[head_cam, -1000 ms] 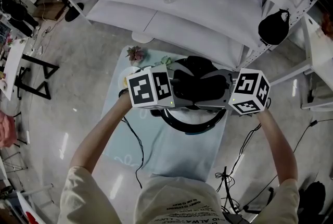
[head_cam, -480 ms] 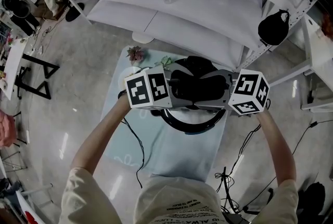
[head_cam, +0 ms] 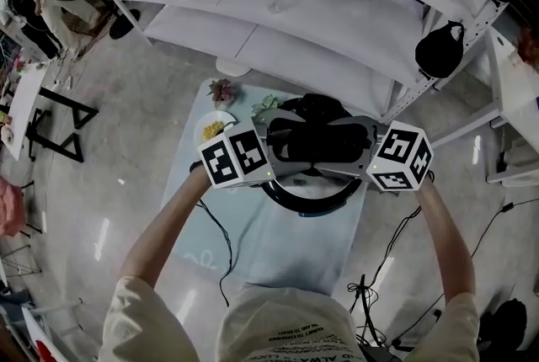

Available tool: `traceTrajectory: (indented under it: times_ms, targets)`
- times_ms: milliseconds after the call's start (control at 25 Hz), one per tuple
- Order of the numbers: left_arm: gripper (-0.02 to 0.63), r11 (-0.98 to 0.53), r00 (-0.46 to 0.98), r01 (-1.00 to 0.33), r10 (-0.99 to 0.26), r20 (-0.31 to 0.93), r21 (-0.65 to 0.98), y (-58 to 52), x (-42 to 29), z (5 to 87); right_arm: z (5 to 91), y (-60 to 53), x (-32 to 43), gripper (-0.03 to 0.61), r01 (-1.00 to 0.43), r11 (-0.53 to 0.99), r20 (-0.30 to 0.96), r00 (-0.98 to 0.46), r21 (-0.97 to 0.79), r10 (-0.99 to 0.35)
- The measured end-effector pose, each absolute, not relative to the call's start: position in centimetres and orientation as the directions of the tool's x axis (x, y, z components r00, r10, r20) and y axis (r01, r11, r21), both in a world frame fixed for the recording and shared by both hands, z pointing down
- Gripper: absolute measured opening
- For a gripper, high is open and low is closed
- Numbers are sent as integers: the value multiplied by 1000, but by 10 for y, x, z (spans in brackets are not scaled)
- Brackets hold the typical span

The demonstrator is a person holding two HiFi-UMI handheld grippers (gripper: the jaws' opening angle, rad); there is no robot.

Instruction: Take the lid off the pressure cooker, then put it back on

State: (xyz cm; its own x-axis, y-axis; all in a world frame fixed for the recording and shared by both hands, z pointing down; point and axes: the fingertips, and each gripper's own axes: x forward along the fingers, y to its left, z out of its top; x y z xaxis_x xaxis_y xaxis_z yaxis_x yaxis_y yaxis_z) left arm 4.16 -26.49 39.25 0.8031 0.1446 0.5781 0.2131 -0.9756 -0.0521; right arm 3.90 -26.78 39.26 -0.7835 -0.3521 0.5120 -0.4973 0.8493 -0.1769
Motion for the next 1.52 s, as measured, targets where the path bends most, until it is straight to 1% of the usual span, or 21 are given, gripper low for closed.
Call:
traceTrajectory:
  times_ms: [320, 520, 680, 840, 880, 920, 1080, 1160, 1280, 1360, 1520]
  targets:
    - [278, -994, 861, 42, -16, 508, -102, -267, 34, 386, 390, -264, 44, 293, -574, 804, 481, -755, -155, -446]
    - [276, -984, 894, -131, -170, 415, -121, -272, 19, 371, 389, -253, 52, 291, -637, 758, 455, -721, -138, -523]
    - [276, -958, 886, -254, -286, 365, -133, -265, 5, 366, 382, -243, 62, 290, -703, 698, 405, -683, -139, -608]
    - [270, -920, 862, -364, -392, 322, -146, -251, -5, 361, 376, -229, 69, 280, -743, 655, 370, -653, -140, -661]
    - [256, -910, 856, -387, -414, 309, -146, -246, -8, 359, 374, -225, 71, 258, -755, 639, 356, -642, -146, -679]
    - [234, -902, 852, -408, -433, 296, -144, -241, -10, 358, 372, -221, 73, 223, -767, 624, 340, -632, -149, -696]
    - [121, -871, 833, -471, -492, 253, -142, -219, -17, 352, 362, -202, 77, 130, -795, 587, 272, -605, -152, -749]
    - [100, -861, 824, -489, -508, 252, -138, -206, -20, 351, 357, -192, 79, 95, -804, 572, 245, -594, -160, -766]
    - [74, -844, 814, -518, -537, 222, -141, -189, -25, 344, 350, -177, 78, 66, -813, 561, 214, -583, -160, -784]
    - [59, -833, 807, -536, -553, 206, -137, -178, -28, 342, 347, -165, 76, 49, -816, 559, 200, -578, -150, -791]
    - [43, -821, 792, -558, -570, 217, -119, -156, -37, 347, 343, -144, 70, 25, -819, 556, 165, -574, -142, -802]
